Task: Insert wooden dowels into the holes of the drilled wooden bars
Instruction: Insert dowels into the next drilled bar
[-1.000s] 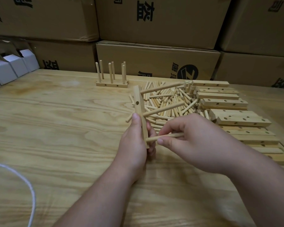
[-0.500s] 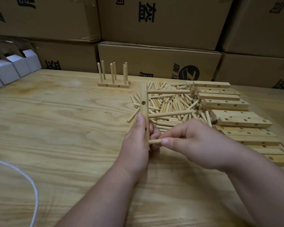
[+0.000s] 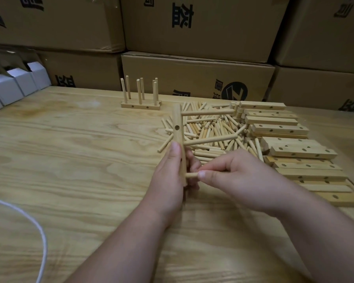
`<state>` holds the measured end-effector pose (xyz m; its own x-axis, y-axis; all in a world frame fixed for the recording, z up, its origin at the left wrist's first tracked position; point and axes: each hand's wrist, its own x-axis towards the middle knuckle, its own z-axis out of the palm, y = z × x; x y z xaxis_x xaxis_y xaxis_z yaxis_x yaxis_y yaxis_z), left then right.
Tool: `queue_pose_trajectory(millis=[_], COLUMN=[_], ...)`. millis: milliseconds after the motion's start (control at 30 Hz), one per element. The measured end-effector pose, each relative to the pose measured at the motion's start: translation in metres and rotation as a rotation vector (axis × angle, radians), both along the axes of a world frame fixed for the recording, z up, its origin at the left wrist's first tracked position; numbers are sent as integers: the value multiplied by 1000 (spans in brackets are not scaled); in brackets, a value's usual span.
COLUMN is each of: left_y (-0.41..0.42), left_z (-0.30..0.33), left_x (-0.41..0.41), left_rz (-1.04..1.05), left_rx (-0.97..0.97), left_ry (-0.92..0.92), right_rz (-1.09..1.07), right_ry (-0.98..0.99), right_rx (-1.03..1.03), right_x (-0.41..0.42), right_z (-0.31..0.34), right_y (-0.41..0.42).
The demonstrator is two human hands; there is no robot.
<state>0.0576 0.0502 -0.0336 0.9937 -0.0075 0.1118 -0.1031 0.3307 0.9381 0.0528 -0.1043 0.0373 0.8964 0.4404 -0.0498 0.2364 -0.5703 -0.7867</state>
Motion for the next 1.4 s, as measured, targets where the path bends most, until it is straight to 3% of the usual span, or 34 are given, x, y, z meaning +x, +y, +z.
queue_pose_trajectory(millis=[200,400,600,700,800,1100,1300,1400], left_y=[-2,-4,-8,-9,-6,-5,-3,-4], left_z=[6,9,7,8,10,15,13,10], left_x=[0,2,-5,-6,-4,-11,-15,-15], left_rz=[107,181,142,178,223,-44,-4,48], left_rx=[-76,-69,61,108,32,-38,216,246], left_ry=[64,116,90,94,135,126,58,85], right_rz=[51,-255,-151,-166,-135,-122,-109,-141], right_ry=[9,-192,-231,-252,-262,-244,-267,-314], right_rx=[-129,103,-248,-281,-288,-212,-281,-366], right_x=[3,6,4,4,1,-1,-6,-10], right_z=[18,18,13,10,1,15,24,25], right_y=[-17,-17,-15,-12,-2,-11,-9,-2])
